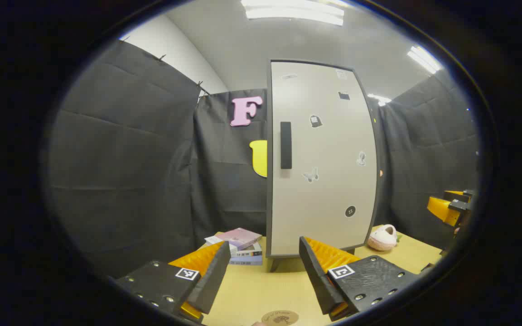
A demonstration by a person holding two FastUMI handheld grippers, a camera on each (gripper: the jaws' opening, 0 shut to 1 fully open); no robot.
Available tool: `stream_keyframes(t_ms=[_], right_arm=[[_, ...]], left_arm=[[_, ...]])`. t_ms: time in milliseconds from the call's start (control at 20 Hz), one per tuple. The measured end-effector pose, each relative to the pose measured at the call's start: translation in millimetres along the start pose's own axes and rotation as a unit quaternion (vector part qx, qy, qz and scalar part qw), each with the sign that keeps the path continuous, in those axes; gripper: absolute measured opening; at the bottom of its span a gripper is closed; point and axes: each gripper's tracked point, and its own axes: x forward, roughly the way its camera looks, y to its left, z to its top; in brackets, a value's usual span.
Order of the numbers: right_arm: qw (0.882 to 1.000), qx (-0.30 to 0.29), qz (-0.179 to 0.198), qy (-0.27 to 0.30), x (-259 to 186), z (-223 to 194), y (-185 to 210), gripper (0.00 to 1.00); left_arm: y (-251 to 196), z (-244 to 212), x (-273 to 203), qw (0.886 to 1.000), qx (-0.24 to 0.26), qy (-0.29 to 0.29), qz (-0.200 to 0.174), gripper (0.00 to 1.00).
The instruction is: Open the cabinet door with the right hand, grasp the bottle in the cabinet with the left hand and place it on the coaster, then close the cabinet door with the right hand.
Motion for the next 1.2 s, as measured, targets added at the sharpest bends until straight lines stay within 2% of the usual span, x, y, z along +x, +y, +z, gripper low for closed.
stream_keyframes(t_ms=[50, 100, 200, 300, 350, 600, 650, 700, 800, 850, 1000, 1050, 1100, 1200], right_arm=[[1.000, 0.000, 0.001, 0.001, 1, -1, 0, 0.95], [1.000, 0.000, 0.001, 0.000, 2, -1, 0, 0.95], [1.000, 0.001, 0.000, 0.003, 2, -3, 0, 0.95], [1.000, 0.006, 0.000, 0.005, 3, -4, -1, 0.95], [1.000, 0.007, 0.000, 0.005, 3, -5, -1, 0.95], [1.000, -0.001, 0.003, 0.000, 0, -5, 2, 0.95], [1.000, 0.001, 0.004, 0.001, 0, -6, 2, 0.95], [1.000, 0.003, 0.006, 0.001, 0, -5, 4, 0.95], [1.000, 0.004, 0.010, 0.003, -1, -7, 6, 0.95], [1.000, 0.004, 0.012, 0.002, -1, -7, 8, 0.95], [1.000, 0.008, 0.021, 0.001, 0, -3, 15, 0.95], [1.000, 0.010, 0.027, 0.002, 1, -2, 20, 0.95], [0.999, 0.010, 0.032, 0.002, 3, 1, 26, 0.95], [0.999, 0.011, 0.041, 0.000, 9, 8, 38, 0.95]], left_arm=[[0, 2, 0, 1.000, 0.001, -0.003, 0.000, 0.92], [0, 3, 0, 1.000, 0.001, -0.008, 0.000, 0.83], [0, 5, 0, 1.000, -0.001, -0.012, 0.002, 0.83], [1, 7, 0, 1.000, -0.002, -0.015, 0.004, 0.92], [1, 8, -1, 1.000, -0.001, -0.017, 0.004, 0.87], [2, 12, -3, 1.000, 0.014, -0.027, 0.008, 0.87], [1, 14, -4, 0.999, 0.015, -0.027, 0.006, 0.83], [0, 14, -5, 0.999, 0.015, -0.028, 0.005, 0.87], [1, 14, -6, 1.000, 0.014, -0.027, 0.007, 0.87], [2, 15, -8, 1.000, 0.013, -0.027, 0.009, 0.83], [7, 17, -14, 0.999, 0.012, -0.029, 0.014, 0.83], [10, 18, -16, 0.999, 0.012, -0.030, 0.017, 0.87], [13, 17, -19, 0.999, 0.012, -0.030, 0.020, 0.83], [22, 20, -27, 0.999, 0.011, -0.031, 0.028, 0.83]])
